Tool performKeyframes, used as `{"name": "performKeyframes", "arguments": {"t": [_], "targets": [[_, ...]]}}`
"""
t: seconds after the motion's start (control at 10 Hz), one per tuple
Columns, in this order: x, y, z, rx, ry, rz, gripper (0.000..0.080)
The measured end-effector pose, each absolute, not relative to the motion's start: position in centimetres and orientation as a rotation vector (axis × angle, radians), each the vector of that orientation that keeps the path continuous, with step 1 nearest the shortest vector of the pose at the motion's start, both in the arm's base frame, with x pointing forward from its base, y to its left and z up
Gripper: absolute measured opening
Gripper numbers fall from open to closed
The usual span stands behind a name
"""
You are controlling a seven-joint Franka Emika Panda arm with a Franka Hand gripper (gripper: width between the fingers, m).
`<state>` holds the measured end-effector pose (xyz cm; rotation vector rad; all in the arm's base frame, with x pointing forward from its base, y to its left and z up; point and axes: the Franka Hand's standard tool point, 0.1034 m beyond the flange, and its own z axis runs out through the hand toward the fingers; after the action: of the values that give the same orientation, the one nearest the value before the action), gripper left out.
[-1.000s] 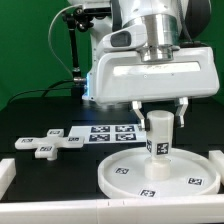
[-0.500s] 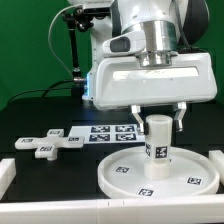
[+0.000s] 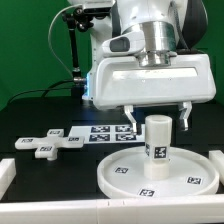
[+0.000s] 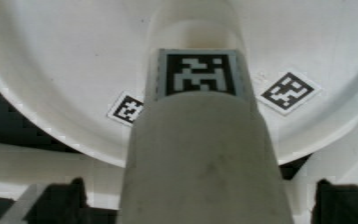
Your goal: Assemble round table
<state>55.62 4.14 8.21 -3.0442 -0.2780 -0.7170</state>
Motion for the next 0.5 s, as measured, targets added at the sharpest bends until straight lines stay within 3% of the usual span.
{"name": "performKeyframes", "arguments": {"t": [0.5], "targets": [[56.0,3.8,10.8,-3.048,-0.288,-0.686,0.0648]]}}
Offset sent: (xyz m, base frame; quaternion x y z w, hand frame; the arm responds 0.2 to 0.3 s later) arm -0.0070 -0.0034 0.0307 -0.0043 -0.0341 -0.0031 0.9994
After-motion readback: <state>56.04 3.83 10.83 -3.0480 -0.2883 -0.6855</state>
